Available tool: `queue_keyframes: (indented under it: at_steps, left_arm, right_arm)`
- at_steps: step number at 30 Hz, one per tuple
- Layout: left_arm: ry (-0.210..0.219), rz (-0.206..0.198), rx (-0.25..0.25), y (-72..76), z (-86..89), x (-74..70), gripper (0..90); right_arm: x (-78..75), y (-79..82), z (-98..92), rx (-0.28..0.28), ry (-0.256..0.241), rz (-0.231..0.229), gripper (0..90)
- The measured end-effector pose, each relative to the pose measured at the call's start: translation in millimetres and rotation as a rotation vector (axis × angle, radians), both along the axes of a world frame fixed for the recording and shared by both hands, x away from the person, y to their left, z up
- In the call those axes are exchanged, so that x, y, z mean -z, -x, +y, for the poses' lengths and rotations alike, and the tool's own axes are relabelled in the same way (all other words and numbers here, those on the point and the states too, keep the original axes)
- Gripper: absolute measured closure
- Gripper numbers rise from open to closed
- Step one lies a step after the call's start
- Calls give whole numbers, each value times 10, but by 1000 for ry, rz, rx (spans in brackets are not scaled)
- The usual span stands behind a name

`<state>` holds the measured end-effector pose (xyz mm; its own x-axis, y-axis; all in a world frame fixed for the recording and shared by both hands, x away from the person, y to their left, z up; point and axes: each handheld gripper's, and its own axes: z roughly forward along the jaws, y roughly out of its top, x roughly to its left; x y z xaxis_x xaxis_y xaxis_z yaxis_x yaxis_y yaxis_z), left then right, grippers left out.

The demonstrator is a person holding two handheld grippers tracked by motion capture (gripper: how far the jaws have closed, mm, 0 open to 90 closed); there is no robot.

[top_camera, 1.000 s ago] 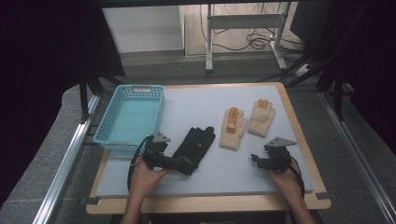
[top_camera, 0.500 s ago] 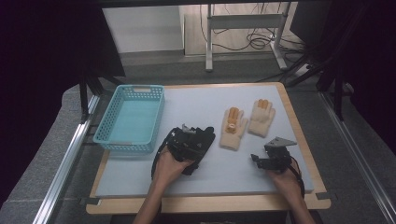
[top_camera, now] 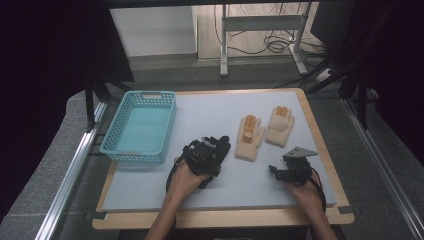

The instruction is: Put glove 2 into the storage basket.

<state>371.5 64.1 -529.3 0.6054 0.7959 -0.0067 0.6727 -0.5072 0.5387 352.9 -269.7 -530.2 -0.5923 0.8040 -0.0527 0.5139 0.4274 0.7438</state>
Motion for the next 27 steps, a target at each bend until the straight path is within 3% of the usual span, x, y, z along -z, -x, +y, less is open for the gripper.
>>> queue_keyframes:
  at_steps: [2, 7, 8, 11, 14, 20, 22, 27]
  left_arm:
    - [2, 1, -1, -2, 3, -1, 10]
    - [3, -18, -10, 21, 57, -60, 251]
    - [1, -23, -9, 22, 71, -67, 251]
    - [0, -38, -17, 10, 145, -86, 463]
    - [-12, -49, -25, 4, 170, -94, 603]
    - [-1, -28, -8, -45, 215, -153, 640]
    - [24, -22, -6, -82, 258, -210, 639]
    - [35, -30, -5, -144, 326, -342, 637]
  right_arm:
    - [0, 0, 0, 0, 0, 0, 277]
    - [0, 1, 1, 0, 0, 1, 276]
    - [0, 1, 1, 0, 0, 1, 276]
    - [0, 1, 1, 1, 1, 0, 274]
    - [0, 1, 1, 1, 1, 0, 274]
    - [0, 0, 1, 1, 1, 0, 274]
    - [0, 0, 1, 1, 1, 0, 273]
    - [0, 0, 1, 1, 1, 0, 273]
